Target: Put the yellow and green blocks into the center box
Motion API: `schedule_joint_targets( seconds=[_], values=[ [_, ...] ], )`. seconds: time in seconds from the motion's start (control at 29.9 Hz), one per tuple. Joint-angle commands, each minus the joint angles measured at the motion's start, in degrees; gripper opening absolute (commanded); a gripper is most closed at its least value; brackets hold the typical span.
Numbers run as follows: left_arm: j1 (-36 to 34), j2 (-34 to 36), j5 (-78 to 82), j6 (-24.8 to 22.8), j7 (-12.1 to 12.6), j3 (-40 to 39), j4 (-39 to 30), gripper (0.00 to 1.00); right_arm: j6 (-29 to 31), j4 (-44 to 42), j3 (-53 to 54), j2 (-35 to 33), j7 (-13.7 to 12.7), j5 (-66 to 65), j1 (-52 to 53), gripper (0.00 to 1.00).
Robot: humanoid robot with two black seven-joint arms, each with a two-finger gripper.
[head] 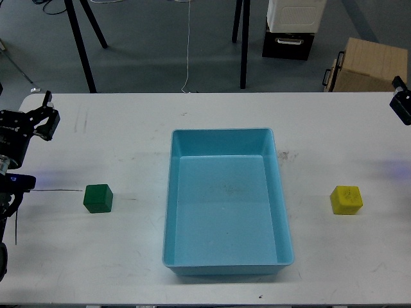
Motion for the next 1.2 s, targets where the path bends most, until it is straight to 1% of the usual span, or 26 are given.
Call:
schedule_joint_targets(
  seconds=[0.0,0.13,0.27,0.33,0.4,0.57,0.7,0.8,0.87,0.97,1.07,1.17],
  values=[
    [0.1,0.1,0.5,0.7,-0.3,0.4,0.1,1.0,-0.8,0.2,0.0,-7.2,1.7,-9.0,0.0,1.0],
    [0.1,1.1,2.6,2.1,-0.3,0.6,0.1,1.0,-0.1,0.5,-0.8,-16.6,1.7,-16.0,0.2,1.0],
    [0.7,1.5,2.9,2.2,-0.2,0.6,-0.5,1.0,-0.9,1.8,-5.0,-27.8,1.3,-31.6,1.8,1.0],
    [0.8,1.5,2.9,2.2,-0.2,0.6,-0.6,1.0,-0.9,2.3,-6.2,-31.3,1.0,-37.2,5.4,1.0],
    [0.8,1.6,2.9,2.2,-0.2,0.7,-0.6,1.0,-0.8,2.9,-7.4,-33.0,1.0,-39.6,7.6,1.0],
    [0.9,1.5,2.9,2.3,-0.2,1.0,-0.7,1.0,-0.4,4.6,-9.6,-34.8,1.5,-40.0,11.7,1.0],
    [0.9,1.6,2.9,2.3,-0.1,1.0,-0.7,1.0,-0.1,6.4,-9.7,-34.8,1.7,-40.5,12.3,1.0],
    [1.1,1.7,2.9,2.3,-0.1,1.0,-0.8,1.0,-0.1,8.9,-9.8,-34.8,1.7,-44.1,14.3,1.0],
    [1.3,1.8,2.9,2.3,-0.1,1.0,-0.8,1.0,-0.3,11.3,-10.2,-34.7,1.6,-50.5,16.6,1.0],
    [1.3,1.7,2.9,2.4,-0.1,1.0,-0.8,1.0,-1.1,13.9,-10.2,-34.3,1.5,-64.2,18.1,1.0],
    [1.4,1.8,2.9,2.5,-0.1,1.0,-0.8,1.0,-4.0,15.7,-11.0,-33.3,1.4,-79.4,18.2,1.0],
    [1.5,2.1,3.1,3.1,0.2,1.1,-0.8,1.0,-6.3,18.5,-14.7,-31.8,1.4,-94.8,18.4,1.0]
  ],
)
